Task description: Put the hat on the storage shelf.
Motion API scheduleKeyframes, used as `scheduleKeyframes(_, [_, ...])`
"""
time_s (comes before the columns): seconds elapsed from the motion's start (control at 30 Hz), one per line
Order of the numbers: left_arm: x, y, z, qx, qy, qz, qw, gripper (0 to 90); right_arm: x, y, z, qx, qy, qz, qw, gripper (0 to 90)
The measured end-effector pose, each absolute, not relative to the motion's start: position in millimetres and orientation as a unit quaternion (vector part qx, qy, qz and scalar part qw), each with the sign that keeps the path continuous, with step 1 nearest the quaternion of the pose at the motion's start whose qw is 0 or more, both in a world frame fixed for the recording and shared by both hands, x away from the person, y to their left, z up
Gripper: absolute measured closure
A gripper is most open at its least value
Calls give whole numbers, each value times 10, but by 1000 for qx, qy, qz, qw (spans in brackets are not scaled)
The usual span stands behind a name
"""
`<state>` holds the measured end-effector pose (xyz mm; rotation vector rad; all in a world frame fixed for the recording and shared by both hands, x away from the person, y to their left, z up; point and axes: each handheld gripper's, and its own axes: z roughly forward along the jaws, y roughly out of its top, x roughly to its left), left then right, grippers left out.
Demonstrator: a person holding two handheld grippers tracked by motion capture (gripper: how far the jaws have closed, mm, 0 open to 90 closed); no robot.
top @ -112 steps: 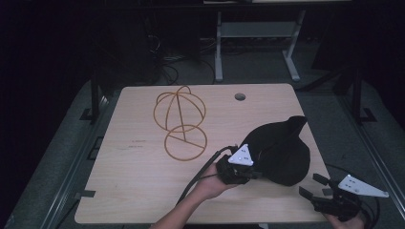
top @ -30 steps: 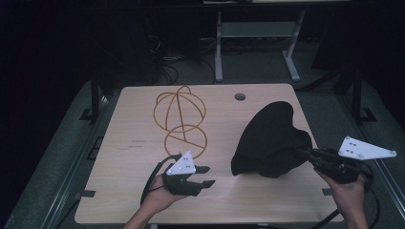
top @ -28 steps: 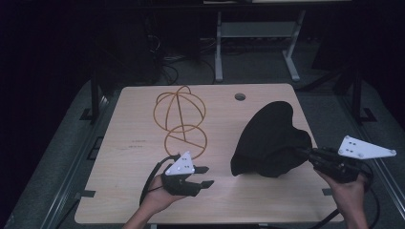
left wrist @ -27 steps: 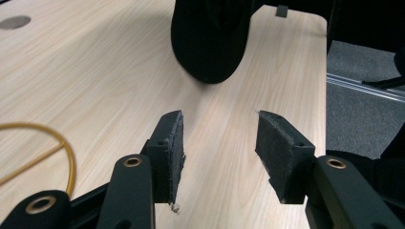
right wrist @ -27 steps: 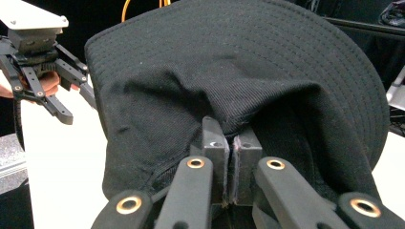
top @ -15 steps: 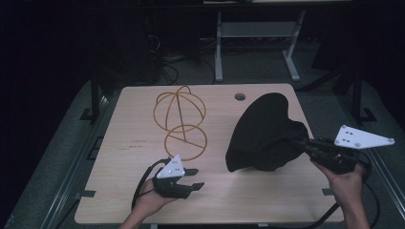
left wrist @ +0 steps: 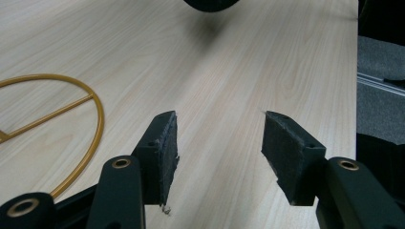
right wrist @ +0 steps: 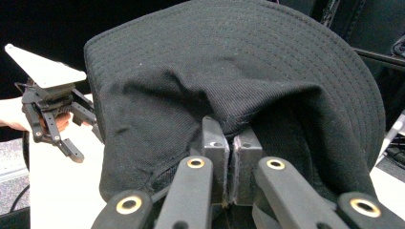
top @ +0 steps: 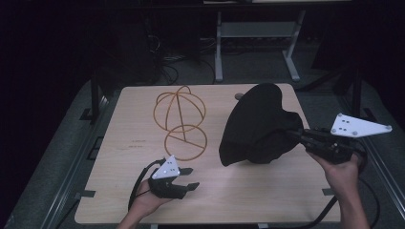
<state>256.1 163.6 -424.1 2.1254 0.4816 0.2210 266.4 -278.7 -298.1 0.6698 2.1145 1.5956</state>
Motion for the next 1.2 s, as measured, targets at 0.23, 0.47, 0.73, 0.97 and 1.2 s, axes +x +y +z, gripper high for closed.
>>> scheduleKeyframes(0.23, [2561,1675,-4250,862,199,94,457,447,2727,-2679,-2856,230,763,569,202,870])
scheduleKeyframes(0.47, [2570,1683,-4277,864,201,91,453,442,2770,-2607,-2802,223,762,574,200,870])
scheduleKeyframes(0.73, [2581,1692,-4288,865,202,94,450,435,2855,-2494,-2744,214,764,577,194,870])
scheduleKeyframes(0.97, [2596,1712,-4303,867,203,97,445,419,2920,-2391,-2673,206,767,577,190,870])
scheduleKeyframes(1.2, [2606,1725,-4312,865,207,98,446,414,2985,-2300,-2625,201,770,576,187,870])
